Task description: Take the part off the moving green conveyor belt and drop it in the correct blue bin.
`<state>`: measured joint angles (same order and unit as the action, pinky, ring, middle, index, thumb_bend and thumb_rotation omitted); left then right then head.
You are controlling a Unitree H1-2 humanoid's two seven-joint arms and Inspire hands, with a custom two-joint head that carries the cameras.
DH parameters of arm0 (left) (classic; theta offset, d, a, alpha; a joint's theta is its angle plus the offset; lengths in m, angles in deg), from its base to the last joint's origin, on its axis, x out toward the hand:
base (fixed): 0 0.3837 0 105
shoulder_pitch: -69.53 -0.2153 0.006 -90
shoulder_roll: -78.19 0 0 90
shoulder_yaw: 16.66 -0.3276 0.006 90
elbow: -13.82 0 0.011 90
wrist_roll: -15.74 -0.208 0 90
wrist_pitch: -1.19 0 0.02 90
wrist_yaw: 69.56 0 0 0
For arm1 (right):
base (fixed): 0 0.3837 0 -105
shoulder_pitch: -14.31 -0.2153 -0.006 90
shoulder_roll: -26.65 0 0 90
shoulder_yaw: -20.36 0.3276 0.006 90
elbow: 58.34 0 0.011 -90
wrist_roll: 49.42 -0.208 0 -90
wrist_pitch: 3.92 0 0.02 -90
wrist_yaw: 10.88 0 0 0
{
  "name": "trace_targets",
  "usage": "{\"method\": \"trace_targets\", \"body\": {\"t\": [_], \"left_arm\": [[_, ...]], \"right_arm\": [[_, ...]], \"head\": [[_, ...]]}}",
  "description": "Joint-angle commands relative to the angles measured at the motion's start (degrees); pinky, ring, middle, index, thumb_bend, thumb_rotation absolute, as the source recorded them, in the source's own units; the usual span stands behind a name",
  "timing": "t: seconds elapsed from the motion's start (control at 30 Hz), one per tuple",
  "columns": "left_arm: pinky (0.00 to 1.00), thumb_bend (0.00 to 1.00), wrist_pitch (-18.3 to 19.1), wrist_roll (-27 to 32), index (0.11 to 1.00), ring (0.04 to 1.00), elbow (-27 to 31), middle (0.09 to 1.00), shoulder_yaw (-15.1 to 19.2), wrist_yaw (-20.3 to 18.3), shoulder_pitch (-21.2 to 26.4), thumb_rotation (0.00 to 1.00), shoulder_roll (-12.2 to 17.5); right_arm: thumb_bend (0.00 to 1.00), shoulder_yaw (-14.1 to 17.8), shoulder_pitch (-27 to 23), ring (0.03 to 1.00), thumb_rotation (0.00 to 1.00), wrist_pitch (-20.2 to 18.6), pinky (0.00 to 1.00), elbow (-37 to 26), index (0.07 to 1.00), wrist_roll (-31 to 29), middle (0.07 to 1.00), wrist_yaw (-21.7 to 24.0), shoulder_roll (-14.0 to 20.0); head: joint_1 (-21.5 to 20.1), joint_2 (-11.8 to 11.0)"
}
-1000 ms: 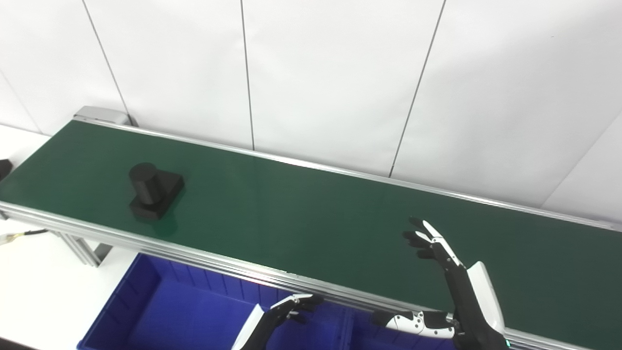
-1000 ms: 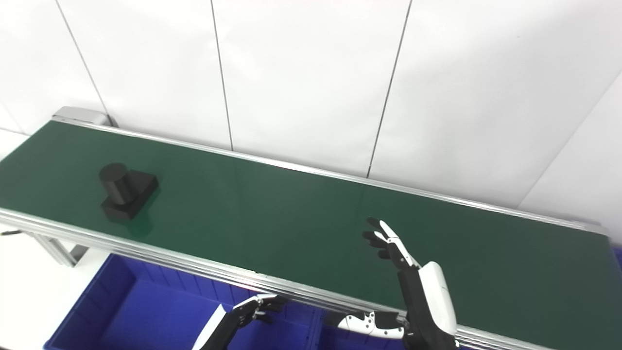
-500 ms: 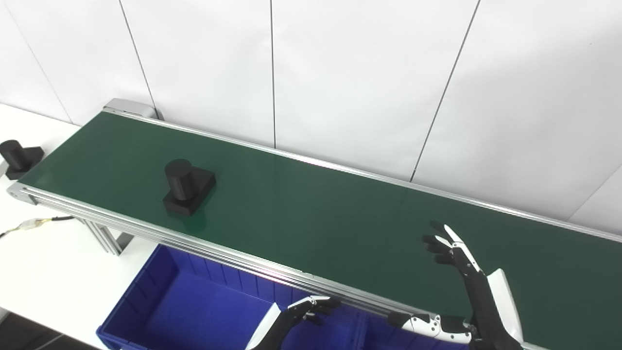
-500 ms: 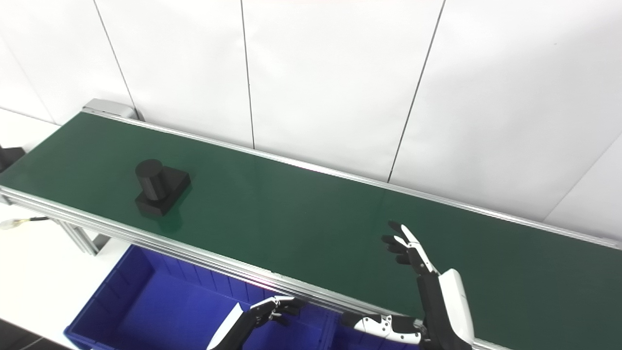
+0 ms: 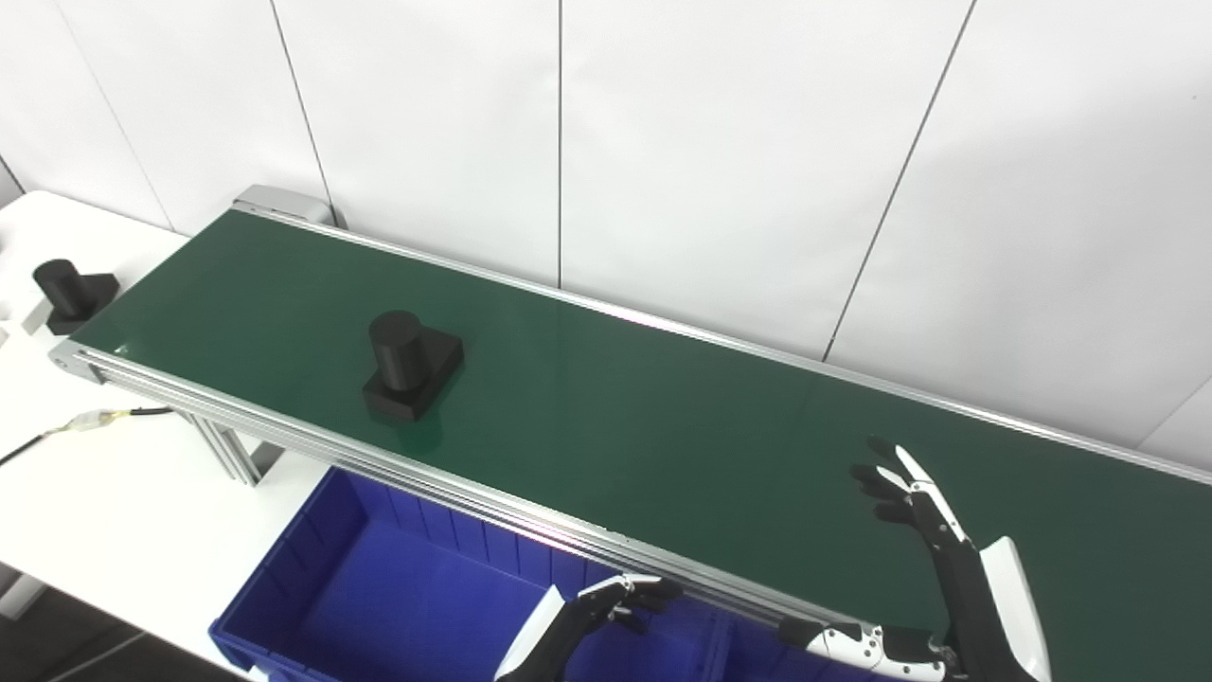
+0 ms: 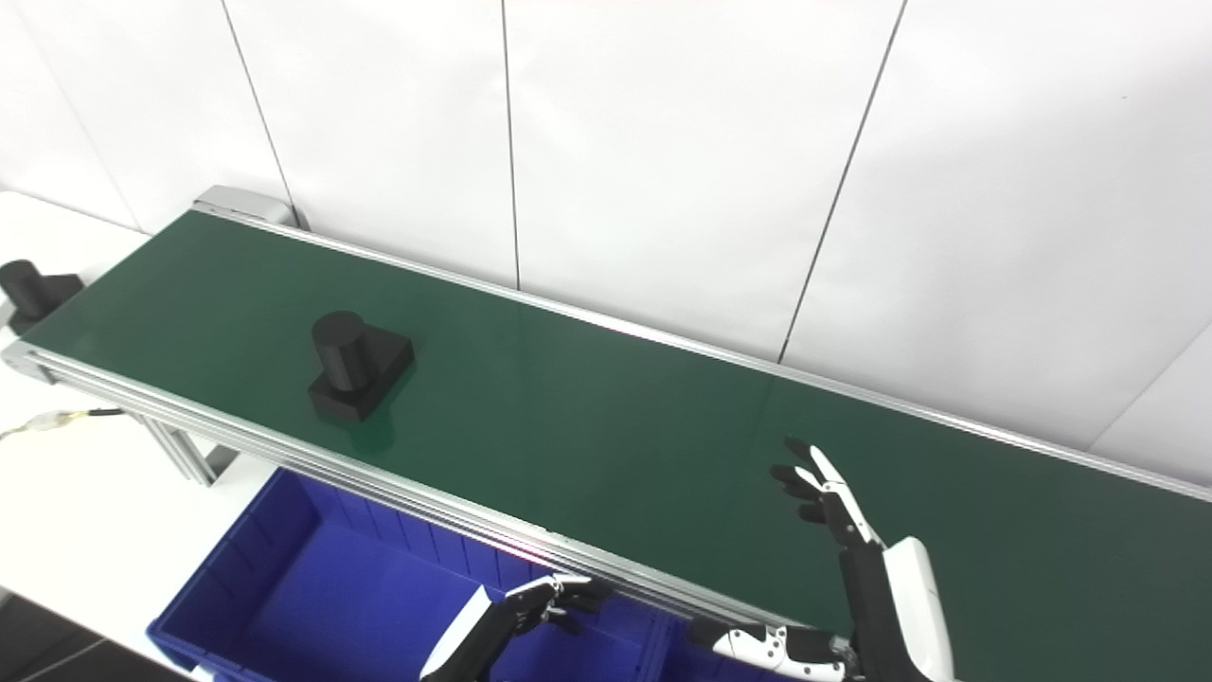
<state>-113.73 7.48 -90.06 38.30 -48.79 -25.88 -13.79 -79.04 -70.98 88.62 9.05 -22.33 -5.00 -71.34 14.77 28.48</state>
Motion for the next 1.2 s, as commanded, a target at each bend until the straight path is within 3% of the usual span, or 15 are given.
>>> {"method": "trace_targets", "body": {"t": [0.0,0.3,0.73,0.93,1.17], "left_arm": [[0.65,1.00,-2.0,0.0,0.743,0.746,0.5,0.781,0.3,0.4,0.6,0.21,-0.6],[0.65,1.00,-2.0,0.1,0.745,0.747,0.3,0.782,0.5,-0.1,0.8,0.21,-0.8],[0.66,1.00,-2.0,0.9,0.750,0.764,1.9,0.794,1.8,-1.5,-0.2,0.23,-0.2],[0.67,1.00,-2.0,1.3,0.755,0.771,3.1,0.800,2.6,-2.8,-0.8,0.23,0.0],[0.67,1.00,-2.0,0.5,0.755,0.771,3.6,0.798,3.2,-2.6,-1.3,0.25,0.0]], "right_arm": [[0.93,0.6,-1.2,0.804,0.20,-1.2,0.74,-2.4,0.912,-0.2,0.811,0.0,-0.1],[0.93,1.1,-1.8,0.810,0.19,-1.1,0.73,-2.1,0.909,-0.6,0.818,0.3,-0.1],[0.93,1.5,-0.8,0.797,0.26,-0.8,0.71,-1.2,0.919,-0.6,0.818,-0.3,-0.6],[0.93,1.7,-0.6,0.801,0.32,-0.3,0.71,-0.4,0.926,-0.9,0.825,-0.8,-0.7],[0.91,1.7,-0.9,0.819,0.32,-1.0,0.74,-0.2,0.940,-0.9,0.837,-0.6,-1.0]], "head": [[0.0,0.1],[-0.8,0.6],[-9.1,3.3],[-9.2,4.0],[-10.3,4.6]]}}
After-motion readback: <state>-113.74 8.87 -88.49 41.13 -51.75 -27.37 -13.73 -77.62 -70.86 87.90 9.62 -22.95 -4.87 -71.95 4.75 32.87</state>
